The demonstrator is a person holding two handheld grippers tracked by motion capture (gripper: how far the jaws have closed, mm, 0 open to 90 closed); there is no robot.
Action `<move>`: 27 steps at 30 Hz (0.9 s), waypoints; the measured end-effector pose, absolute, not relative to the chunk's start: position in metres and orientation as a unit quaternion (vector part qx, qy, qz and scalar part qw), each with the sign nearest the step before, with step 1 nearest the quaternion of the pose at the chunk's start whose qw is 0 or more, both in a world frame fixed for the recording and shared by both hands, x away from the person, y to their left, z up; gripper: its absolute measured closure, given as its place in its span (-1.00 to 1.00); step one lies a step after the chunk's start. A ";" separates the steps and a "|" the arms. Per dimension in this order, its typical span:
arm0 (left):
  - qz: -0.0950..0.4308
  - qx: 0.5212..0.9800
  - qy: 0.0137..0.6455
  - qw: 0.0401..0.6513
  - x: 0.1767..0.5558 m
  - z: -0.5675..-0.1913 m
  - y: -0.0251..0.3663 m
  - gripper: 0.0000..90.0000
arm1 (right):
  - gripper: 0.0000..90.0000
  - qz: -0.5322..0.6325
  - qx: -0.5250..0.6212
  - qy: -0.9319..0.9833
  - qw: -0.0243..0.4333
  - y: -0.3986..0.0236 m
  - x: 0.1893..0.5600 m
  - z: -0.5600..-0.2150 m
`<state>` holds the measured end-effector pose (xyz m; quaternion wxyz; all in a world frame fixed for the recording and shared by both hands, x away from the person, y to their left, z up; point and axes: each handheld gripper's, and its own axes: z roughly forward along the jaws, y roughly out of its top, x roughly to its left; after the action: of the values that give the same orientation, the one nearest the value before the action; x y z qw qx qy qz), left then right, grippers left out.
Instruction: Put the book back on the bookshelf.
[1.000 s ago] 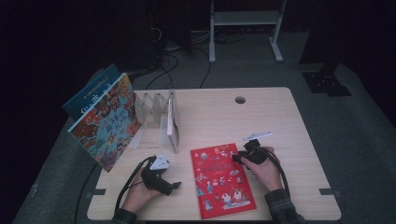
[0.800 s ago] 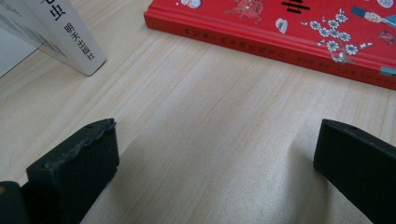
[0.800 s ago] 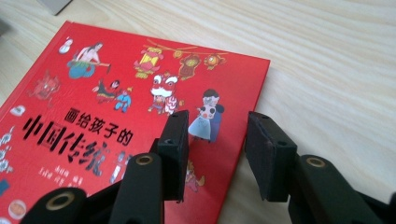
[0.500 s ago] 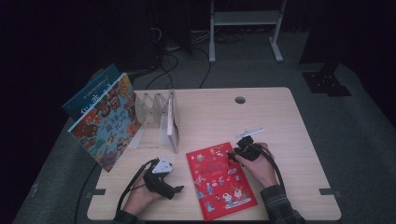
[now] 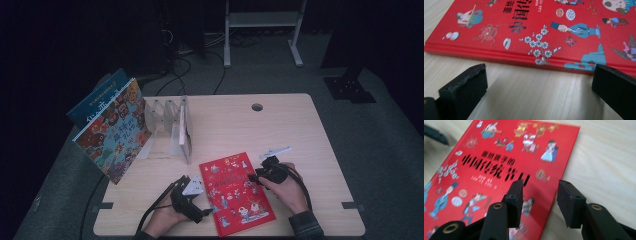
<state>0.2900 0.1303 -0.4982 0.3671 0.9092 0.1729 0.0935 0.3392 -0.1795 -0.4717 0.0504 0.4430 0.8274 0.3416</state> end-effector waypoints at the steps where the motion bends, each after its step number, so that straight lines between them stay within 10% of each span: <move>1: 0.092 0.909 0.170 0.368 0.291 -0.498 0.130 -1.00 | 0.23 0.341 0.442 0.829 0.049 -0.180 0.337 -0.472; 27: 0.085 0.906 0.185 0.370 0.308 -0.501 0.126 -1.00 | 0.48 0.266 0.470 0.841 -0.007 -0.184 0.371 -0.454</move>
<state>0.3076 0.1265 -0.5006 0.3703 0.9064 0.1849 0.0850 0.3706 -0.1840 -0.4544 -0.0074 0.4704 0.8415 0.2657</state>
